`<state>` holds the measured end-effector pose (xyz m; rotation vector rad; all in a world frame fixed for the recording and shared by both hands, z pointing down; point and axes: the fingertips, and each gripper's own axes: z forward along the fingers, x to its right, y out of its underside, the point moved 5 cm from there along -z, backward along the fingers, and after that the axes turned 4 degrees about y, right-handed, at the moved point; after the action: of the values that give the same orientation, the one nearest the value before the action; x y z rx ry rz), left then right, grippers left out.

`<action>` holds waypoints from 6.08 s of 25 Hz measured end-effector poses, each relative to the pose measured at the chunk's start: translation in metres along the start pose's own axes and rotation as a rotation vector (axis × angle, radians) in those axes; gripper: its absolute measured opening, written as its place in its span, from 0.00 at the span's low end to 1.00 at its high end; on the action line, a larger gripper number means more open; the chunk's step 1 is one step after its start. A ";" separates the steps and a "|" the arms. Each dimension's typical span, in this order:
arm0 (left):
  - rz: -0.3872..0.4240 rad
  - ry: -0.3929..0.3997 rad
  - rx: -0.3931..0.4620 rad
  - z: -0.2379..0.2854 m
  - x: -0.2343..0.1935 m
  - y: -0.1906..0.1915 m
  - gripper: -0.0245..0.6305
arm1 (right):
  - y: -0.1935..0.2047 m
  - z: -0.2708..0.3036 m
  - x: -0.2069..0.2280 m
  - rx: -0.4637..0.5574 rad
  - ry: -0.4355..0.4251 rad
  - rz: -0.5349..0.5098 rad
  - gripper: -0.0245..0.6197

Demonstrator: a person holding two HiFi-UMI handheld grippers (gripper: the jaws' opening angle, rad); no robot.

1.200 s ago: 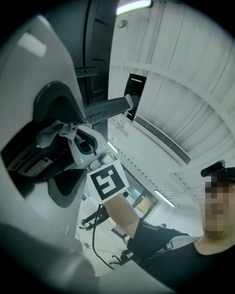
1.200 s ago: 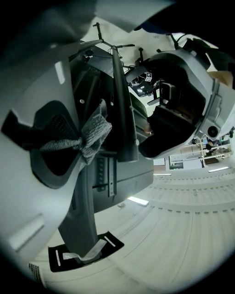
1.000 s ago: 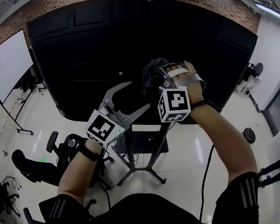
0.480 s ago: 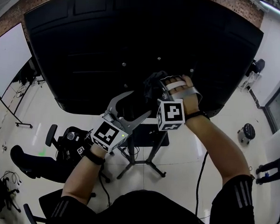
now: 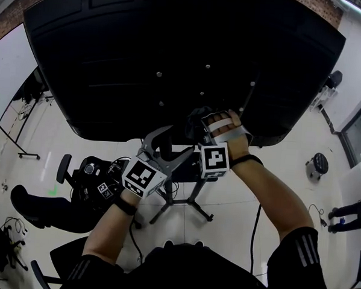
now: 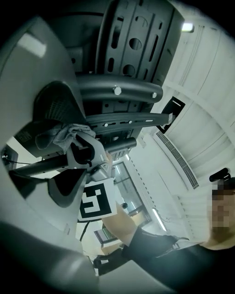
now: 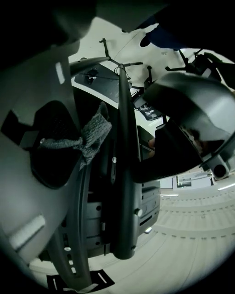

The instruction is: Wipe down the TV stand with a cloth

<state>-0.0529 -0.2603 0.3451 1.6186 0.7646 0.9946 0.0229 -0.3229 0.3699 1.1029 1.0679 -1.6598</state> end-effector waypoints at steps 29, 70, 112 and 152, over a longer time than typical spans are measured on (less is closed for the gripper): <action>0.091 0.046 0.185 0.046 0.042 -0.114 0.55 | 0.089 -0.149 0.108 0.269 0.282 0.709 0.09; 0.117 0.116 0.158 0.200 0.106 -0.119 0.55 | 0.325 -0.142 0.084 0.121 0.334 0.944 0.09; 0.060 0.083 0.110 0.225 0.129 -0.091 0.54 | 0.328 -0.130 0.033 0.223 0.288 1.164 0.09; 0.199 -0.222 0.091 -0.168 -0.104 -0.125 0.54 | -0.168 -0.041 0.250 0.567 0.198 0.790 0.09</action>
<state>-0.2494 -0.2450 0.2201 1.8764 0.5117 0.9089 -0.1886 -0.2859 0.1544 1.7898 0.1677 -1.2195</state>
